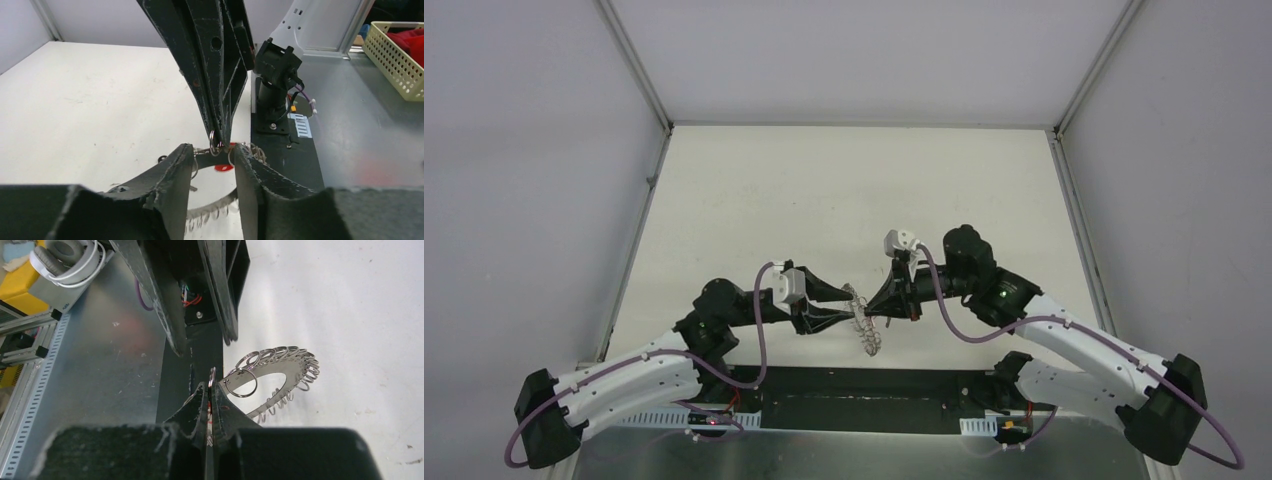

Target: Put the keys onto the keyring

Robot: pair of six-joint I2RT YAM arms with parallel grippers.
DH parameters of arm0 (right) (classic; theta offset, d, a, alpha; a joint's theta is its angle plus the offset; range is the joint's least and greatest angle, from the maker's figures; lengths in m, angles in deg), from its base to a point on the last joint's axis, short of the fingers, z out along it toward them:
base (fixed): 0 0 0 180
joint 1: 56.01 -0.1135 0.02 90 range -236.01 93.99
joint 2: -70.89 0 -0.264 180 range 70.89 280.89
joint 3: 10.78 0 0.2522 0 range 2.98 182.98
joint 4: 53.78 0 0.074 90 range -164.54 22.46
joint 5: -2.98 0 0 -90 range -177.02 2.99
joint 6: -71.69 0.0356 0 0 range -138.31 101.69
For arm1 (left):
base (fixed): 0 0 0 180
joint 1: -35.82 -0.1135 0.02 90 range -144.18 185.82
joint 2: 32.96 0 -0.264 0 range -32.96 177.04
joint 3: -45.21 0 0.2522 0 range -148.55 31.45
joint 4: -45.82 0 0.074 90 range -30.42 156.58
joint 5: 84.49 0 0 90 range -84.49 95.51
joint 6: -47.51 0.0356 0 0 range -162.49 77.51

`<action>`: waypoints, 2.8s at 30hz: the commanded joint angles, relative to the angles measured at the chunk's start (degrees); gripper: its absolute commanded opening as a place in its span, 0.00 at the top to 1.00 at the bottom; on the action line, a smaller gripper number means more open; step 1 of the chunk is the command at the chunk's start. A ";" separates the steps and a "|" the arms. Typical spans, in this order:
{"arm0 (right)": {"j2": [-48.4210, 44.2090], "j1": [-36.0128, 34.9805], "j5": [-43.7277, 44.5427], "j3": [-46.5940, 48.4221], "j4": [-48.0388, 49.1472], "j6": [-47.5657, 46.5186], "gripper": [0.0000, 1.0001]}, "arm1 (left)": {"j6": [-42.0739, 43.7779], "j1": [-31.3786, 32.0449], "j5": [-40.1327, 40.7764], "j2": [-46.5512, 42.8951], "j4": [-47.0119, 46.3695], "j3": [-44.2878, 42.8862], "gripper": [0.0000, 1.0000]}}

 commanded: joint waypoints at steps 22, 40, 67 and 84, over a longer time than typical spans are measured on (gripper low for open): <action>12.41 -2.21 4.68 23.77 -37.51 -19.46 1.00 | 9.07 0.69 -5.62 11.83 21.92 -16.03 0.61; 14.14 -2.76 4.52 22.37 -33.26 -17.54 1.00 | 6.37 1.64 -8.04 16.35 16.26 -15.09 0.80; 13.80 -2.76 3.89 21.33 -31.80 -16.62 1.00 | 9.35 2.45 -3.70 12.49 23.85 -16.35 0.64; 12.91 -2.73 4.84 20.78 -30.42 -15.54 0.67 | 8.70 2.96 -3.65 13.93 22.61 -16.14 1.00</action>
